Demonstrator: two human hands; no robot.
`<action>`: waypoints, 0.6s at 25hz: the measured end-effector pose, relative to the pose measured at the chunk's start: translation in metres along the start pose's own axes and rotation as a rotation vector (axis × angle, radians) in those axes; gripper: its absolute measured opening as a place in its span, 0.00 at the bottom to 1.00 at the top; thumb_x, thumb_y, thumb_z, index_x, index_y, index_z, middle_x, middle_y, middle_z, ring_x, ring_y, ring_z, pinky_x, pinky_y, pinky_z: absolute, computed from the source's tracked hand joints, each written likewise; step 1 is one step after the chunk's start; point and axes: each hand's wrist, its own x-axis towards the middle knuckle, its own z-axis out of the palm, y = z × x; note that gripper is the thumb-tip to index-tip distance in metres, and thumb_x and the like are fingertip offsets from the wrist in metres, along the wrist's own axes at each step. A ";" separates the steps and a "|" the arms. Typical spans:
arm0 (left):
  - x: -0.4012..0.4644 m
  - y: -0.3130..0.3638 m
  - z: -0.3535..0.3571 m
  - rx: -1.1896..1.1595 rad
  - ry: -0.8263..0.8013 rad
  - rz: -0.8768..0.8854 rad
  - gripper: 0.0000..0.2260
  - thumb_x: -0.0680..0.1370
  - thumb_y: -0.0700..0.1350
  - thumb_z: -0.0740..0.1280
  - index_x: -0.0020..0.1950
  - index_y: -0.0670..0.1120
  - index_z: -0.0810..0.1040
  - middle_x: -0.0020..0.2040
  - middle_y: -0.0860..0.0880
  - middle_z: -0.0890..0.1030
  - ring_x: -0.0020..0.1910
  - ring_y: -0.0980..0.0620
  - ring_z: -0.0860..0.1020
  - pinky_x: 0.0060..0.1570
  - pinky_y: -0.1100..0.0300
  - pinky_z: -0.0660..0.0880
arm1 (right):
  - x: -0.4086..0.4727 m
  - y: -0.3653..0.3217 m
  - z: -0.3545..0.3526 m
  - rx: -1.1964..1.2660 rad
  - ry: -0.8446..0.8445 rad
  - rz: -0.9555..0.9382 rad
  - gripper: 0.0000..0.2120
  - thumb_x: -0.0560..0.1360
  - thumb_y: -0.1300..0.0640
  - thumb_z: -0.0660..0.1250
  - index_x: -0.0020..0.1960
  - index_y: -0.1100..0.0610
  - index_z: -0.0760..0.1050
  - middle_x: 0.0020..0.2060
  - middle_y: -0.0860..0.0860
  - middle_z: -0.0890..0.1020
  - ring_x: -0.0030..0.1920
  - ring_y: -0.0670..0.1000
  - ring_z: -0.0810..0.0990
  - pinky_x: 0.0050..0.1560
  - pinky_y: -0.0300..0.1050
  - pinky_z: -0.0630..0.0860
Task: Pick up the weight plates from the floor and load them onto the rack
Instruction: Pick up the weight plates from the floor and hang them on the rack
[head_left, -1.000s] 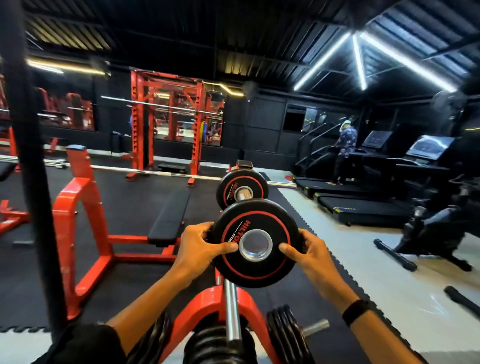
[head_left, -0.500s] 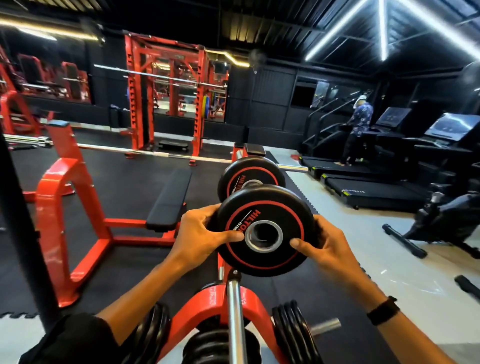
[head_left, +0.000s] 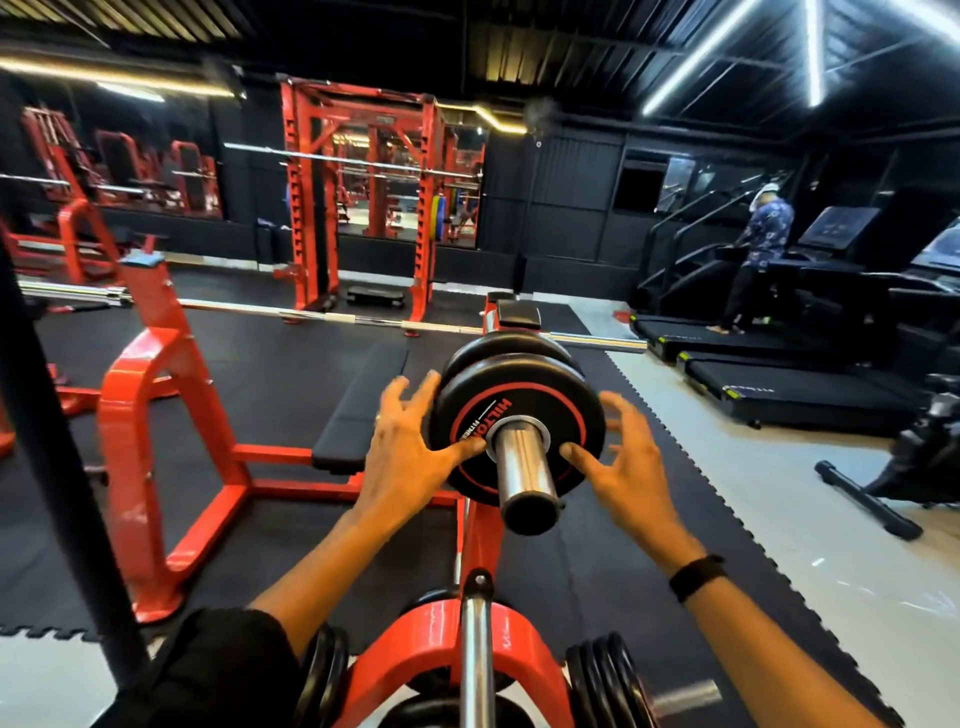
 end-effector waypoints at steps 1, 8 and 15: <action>0.009 -0.001 0.005 0.084 0.020 -0.068 0.51 0.64 0.59 0.79 0.80 0.50 0.56 0.79 0.41 0.57 0.77 0.40 0.61 0.72 0.43 0.65 | 0.009 0.004 0.006 -0.089 0.082 0.010 0.42 0.68 0.48 0.78 0.75 0.56 0.61 0.72 0.54 0.69 0.71 0.54 0.69 0.70 0.55 0.69; 0.025 -0.013 0.019 0.184 0.114 -0.185 0.59 0.62 0.66 0.77 0.81 0.46 0.47 0.78 0.41 0.57 0.76 0.39 0.61 0.70 0.40 0.65 | 0.032 0.013 0.012 -0.245 0.092 0.103 0.51 0.66 0.41 0.77 0.79 0.53 0.53 0.77 0.53 0.60 0.77 0.56 0.58 0.70 0.63 0.63; 0.007 -0.007 0.027 0.186 0.127 -0.267 0.52 0.68 0.66 0.72 0.80 0.44 0.49 0.78 0.41 0.60 0.75 0.39 0.63 0.69 0.40 0.66 | 0.022 0.001 0.011 -0.222 0.018 0.152 0.46 0.71 0.44 0.74 0.79 0.54 0.52 0.77 0.54 0.61 0.76 0.59 0.61 0.70 0.63 0.63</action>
